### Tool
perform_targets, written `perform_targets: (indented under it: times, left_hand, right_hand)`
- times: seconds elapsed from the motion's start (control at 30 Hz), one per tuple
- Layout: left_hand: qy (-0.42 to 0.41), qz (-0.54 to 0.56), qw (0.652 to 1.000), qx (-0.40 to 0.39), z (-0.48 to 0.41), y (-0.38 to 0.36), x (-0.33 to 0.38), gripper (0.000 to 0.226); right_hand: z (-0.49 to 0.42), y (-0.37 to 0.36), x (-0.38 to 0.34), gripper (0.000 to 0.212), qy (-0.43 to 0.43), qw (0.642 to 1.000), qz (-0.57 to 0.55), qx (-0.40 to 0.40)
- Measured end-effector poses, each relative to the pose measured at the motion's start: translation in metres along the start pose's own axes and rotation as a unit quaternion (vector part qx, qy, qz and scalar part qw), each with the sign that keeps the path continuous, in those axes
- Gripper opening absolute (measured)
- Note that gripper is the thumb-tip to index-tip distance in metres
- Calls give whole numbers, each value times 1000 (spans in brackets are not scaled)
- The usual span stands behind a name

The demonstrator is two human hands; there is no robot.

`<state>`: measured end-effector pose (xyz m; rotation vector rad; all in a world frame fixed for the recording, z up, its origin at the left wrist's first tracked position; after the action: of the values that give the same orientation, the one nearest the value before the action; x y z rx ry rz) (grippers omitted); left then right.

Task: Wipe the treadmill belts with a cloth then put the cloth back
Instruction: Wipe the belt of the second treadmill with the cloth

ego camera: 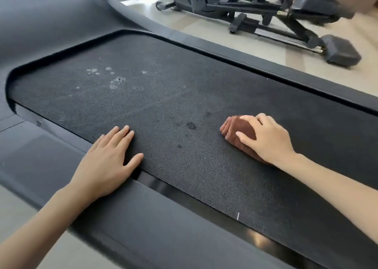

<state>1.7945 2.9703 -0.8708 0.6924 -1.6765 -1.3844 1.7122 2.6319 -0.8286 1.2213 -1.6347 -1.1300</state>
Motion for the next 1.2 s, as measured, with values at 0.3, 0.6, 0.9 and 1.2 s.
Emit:
perform_targets:
  times: [0.3,0.6,0.9,1.2]
  left_hand:
    - [4,16,1000,-4,2,4,5,66]
    - [-4,34,999,13,15,9,1,61]
    - [2,37,999,26,17,10,0,61]
    - [6,68,998,18,17,17,-2,72]
  right_hand:
    - [-11,0,-100,52,-27,999,-8,-22]
    - [24,19,-86,47,90,996,-17,13]
    - [-120,-33,-101,51,-45,998,-39,-7]
    - [-23,6,-170,52,256,958,-110,61]
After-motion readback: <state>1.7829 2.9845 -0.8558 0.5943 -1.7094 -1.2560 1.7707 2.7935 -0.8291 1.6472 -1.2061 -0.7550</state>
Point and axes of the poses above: each hand's wrist, its own z-axis away from the middle knuckle, its own y-axis out of the back of the hand, x = y × z, the point moved 8 cm from there along -z, towards the middle knuckle, and after that the axes turned 3 degrees about z, right-handed, at the moved point
